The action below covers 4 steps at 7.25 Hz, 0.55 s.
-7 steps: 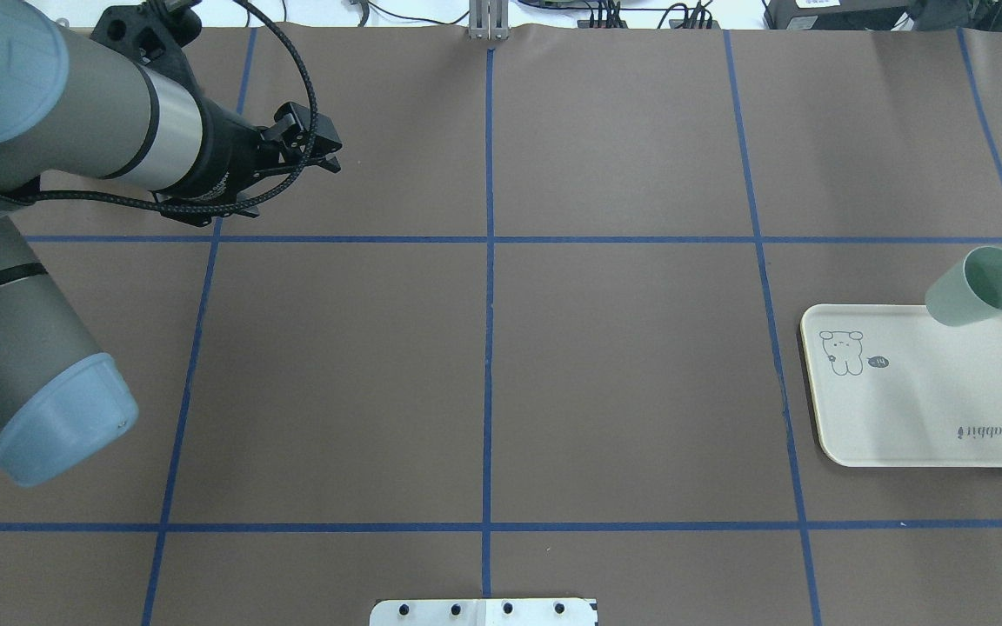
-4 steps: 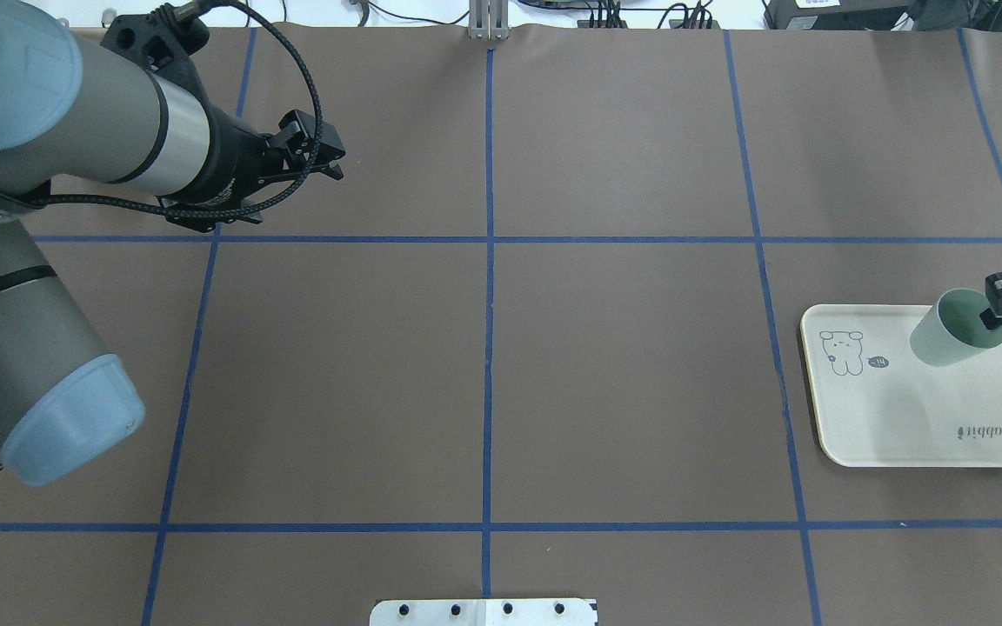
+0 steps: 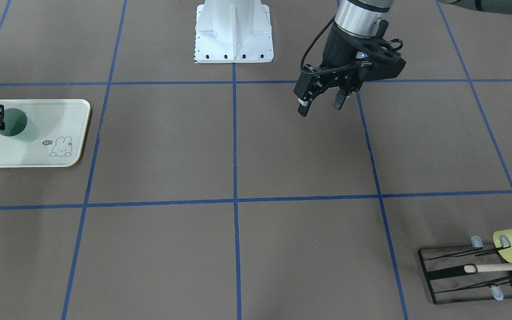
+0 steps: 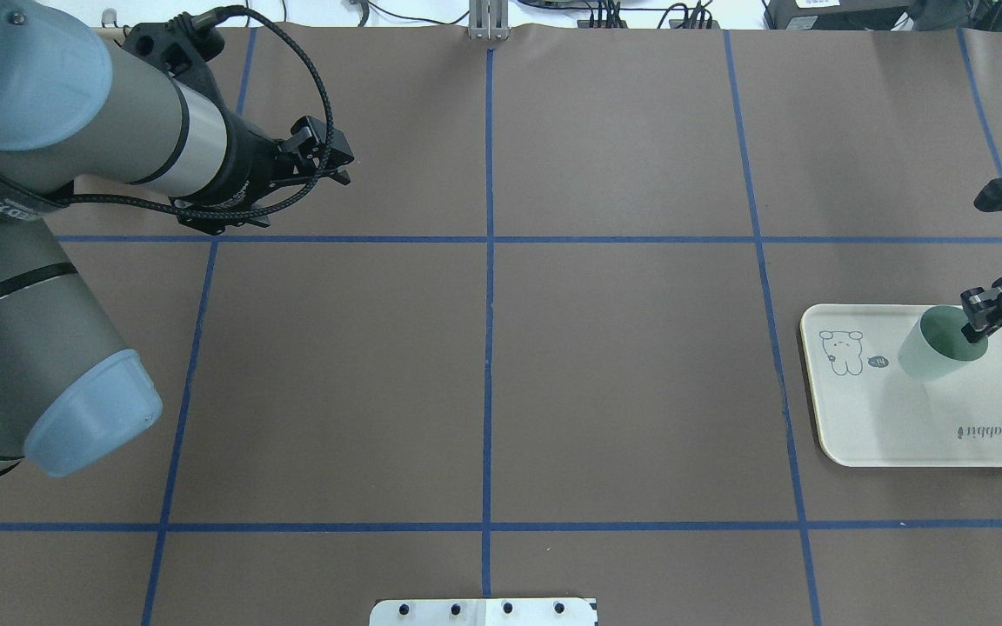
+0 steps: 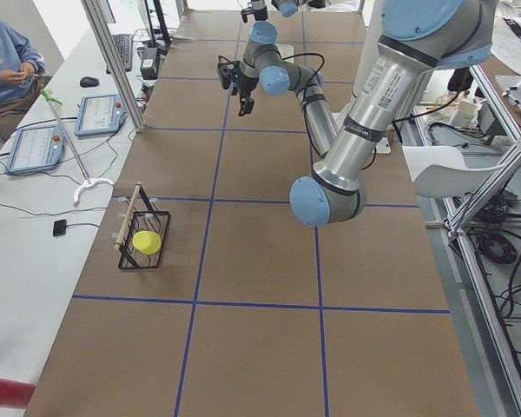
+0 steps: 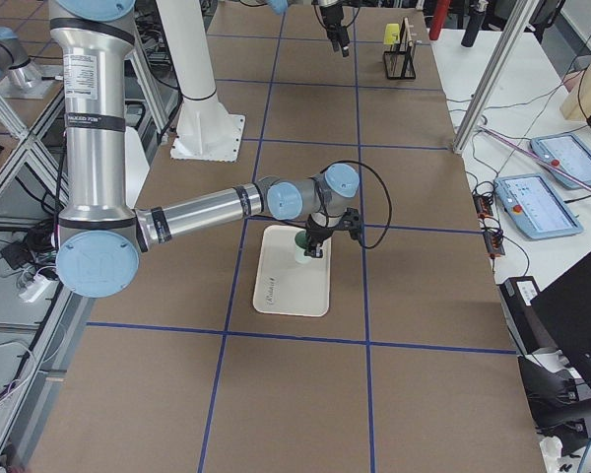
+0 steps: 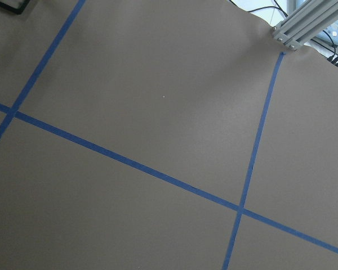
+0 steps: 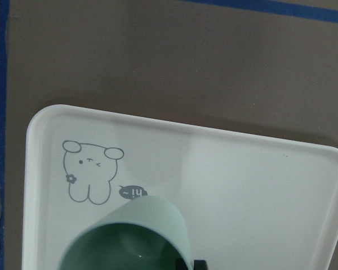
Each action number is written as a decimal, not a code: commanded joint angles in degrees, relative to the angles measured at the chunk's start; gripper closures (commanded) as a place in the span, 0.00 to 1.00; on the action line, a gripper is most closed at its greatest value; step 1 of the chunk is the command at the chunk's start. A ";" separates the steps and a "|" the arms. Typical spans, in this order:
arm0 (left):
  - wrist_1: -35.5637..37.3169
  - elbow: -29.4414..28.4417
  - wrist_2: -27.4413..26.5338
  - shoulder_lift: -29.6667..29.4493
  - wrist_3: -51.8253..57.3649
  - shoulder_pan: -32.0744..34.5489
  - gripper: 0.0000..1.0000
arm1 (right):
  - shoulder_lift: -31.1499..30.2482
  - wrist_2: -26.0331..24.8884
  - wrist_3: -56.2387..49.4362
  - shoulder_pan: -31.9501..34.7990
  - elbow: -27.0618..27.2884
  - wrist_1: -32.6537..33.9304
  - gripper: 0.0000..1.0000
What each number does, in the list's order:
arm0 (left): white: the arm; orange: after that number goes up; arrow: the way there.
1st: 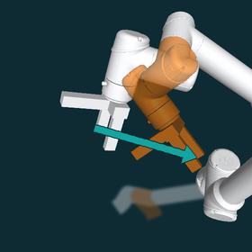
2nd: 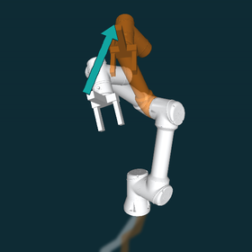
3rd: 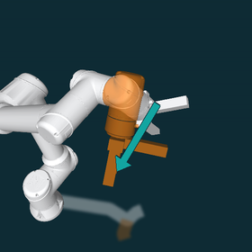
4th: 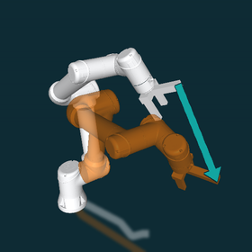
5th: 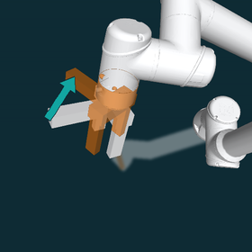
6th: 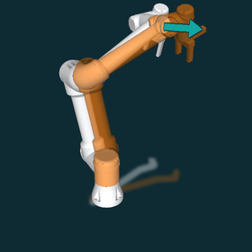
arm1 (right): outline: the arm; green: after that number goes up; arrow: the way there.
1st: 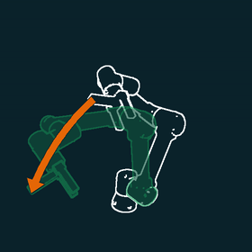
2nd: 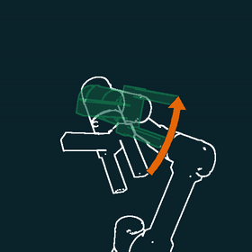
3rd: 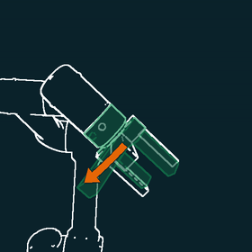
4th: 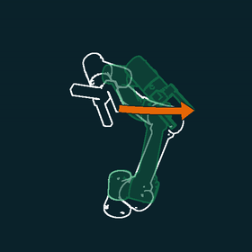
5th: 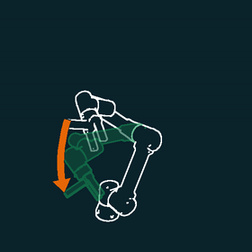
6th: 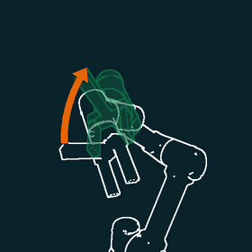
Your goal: Left arm grabs green cup and hands to right arm on tray
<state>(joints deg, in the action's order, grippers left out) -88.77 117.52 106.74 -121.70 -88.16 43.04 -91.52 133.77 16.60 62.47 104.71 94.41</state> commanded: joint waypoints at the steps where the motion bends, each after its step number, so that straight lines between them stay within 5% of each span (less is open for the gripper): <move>1: 0.00 0.16 0.05 -0.37 0.00 -0.07 0.00 | -0.58 -0.17 -2.62 -0.16 -1.09 -0.01 1.00; 2: 0.09 0.16 0.05 -0.98 0.00 -0.07 0.00 | -0.59 -0.17 -2.62 -0.16 -1.26 -0.01 0.92; 3: 0.09 0.07 -0.04 -0.99 0.00 -0.07 0.00 | -0.68 -0.26 -2.62 -0.16 -1.44 -0.01 0.65; 4: 0.09 0.07 -0.04 -0.99 0.00 -0.07 0.00 | -0.76 -0.17 -2.62 -0.16 -1.44 -0.01 0.62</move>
<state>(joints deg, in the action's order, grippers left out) -88.69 117.63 106.73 -122.61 -88.15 42.98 -92.16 133.56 14.02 62.31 103.36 94.39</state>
